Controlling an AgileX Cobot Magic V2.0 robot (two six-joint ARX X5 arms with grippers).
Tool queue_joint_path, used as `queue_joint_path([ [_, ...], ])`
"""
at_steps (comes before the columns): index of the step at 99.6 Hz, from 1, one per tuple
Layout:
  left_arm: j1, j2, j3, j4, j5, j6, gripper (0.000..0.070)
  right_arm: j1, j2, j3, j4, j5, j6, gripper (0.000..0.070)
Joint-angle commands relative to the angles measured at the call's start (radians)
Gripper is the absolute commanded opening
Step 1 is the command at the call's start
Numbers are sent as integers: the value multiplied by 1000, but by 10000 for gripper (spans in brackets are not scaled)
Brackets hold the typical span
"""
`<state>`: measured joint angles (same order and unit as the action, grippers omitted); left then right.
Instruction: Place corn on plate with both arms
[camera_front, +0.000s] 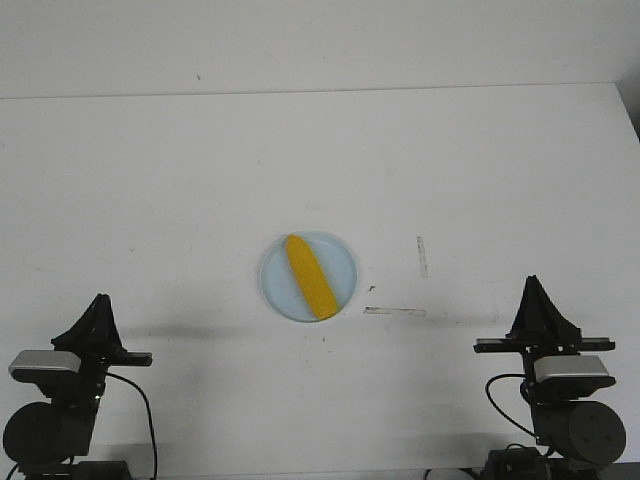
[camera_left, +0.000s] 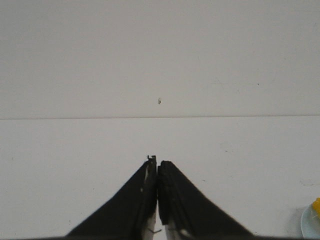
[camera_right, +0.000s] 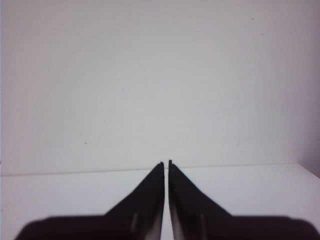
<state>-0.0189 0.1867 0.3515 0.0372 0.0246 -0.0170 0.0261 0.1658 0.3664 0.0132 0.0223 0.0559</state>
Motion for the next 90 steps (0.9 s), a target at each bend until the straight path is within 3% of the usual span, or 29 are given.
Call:
queue_joint_path([
  [1,1,-2,7,9,-1,9,2,1,-2,3,10,2,-5,13],
  [49,2,-31,-10,-18,-6,8,2,1,-2,3,10,2,-5,13],
  [72,2,-126,-185,97,-6,6,1,1,-2,3,10,3,-5,13],
  [90,2,-184,-298,104,-6,5,2,1,-2,3,10,3,-5,13],
])
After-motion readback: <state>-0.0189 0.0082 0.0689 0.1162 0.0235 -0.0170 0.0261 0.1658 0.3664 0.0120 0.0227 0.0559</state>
